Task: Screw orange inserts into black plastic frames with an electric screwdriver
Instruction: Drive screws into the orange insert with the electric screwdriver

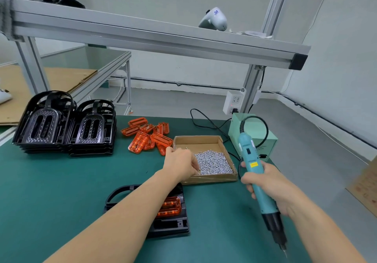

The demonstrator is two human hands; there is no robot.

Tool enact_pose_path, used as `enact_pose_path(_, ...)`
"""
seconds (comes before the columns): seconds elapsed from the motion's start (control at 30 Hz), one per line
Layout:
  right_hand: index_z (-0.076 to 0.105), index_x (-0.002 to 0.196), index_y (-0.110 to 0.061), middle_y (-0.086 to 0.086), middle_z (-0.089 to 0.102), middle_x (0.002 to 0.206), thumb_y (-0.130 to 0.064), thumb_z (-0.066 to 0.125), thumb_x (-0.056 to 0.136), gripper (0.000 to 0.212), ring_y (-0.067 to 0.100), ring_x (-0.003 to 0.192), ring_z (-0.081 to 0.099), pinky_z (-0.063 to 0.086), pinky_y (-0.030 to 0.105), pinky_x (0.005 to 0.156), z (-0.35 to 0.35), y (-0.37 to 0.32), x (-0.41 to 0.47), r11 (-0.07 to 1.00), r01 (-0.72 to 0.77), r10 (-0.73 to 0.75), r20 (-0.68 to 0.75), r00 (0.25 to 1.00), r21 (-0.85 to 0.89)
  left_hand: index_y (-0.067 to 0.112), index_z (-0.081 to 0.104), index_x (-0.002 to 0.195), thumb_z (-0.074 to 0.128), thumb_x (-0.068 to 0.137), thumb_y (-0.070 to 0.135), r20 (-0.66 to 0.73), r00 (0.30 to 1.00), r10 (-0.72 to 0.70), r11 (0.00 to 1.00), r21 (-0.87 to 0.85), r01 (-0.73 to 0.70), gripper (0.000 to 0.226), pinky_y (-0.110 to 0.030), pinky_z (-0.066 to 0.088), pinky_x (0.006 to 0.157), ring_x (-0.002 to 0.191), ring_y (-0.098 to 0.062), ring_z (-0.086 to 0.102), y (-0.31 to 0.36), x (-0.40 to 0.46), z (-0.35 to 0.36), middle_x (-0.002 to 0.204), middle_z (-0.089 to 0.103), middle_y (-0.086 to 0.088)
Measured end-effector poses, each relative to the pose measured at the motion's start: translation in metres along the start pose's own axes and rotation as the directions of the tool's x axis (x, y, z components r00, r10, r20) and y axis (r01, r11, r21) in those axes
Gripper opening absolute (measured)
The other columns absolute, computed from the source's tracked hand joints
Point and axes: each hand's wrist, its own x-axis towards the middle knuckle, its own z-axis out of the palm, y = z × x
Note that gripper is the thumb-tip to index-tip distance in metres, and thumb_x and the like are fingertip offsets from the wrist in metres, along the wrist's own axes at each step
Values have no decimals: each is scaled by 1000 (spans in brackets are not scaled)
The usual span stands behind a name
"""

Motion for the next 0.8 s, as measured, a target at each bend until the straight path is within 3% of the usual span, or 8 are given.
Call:
enact_pose_path(0.2,57,92,-8,5,50,52,10,58,77,23,15,42,43,41,24,41,20,-25,8,962,50,-76,88,993,269,29,73,91,68,83,34,-27,999,34,994,106,-31,10,-35,22,97,100,-14,53,5,5,3,96,69,10)
enact_pose_path(0.33,55,80,-17,5,49,55,7,60,72,26,15,48,45,43,25,45,28,-35,11,853,140,-190,50,980,503,26,73,94,64,87,27,-13,998,55,986,157,-53,12,-35,23,98,101,-15,57,9,8,4,98,71,7)
enact_pose_path(0.43,54,77,-19,2,49,55,0,64,62,26,14,49,45,43,25,46,36,-40,7,794,195,-249,15,968,576,26,73,94,62,89,27,0,998,62,980,192,-61,12,-37,24,101,104,-16,56,10,9,4,101,70,6)
enact_pose_path(0.63,51,77,-19,-1,44,56,6,59,69,27,12,46,44,42,24,44,47,-41,0,646,272,-305,-86,949,713,25,66,93,50,94,23,16,991,130,966,224,-130,16,-39,25,96,101,-20,56,8,11,4,102,67,4)
enact_pose_path(0.7,51,77,-19,-2,44,57,8,56,73,28,11,45,44,42,24,44,48,-42,-2,617,308,-321,-125,939,724,22,62,91,46,94,22,-31,987,155,978,146,-149,16,-38,28,94,99,-20,55,8,8,2,101,66,3)
enact_pose_path(0.8,53,74,-21,-2,45,58,2,58,64,25,11,45,43,43,23,44,46,-45,-6,547,371,-363,-187,913,750,17,60,81,52,90,16,-136,989,59,950,-297,-97,12,-28,46,77,76,-12,60,1,-5,-9,84,68,3)
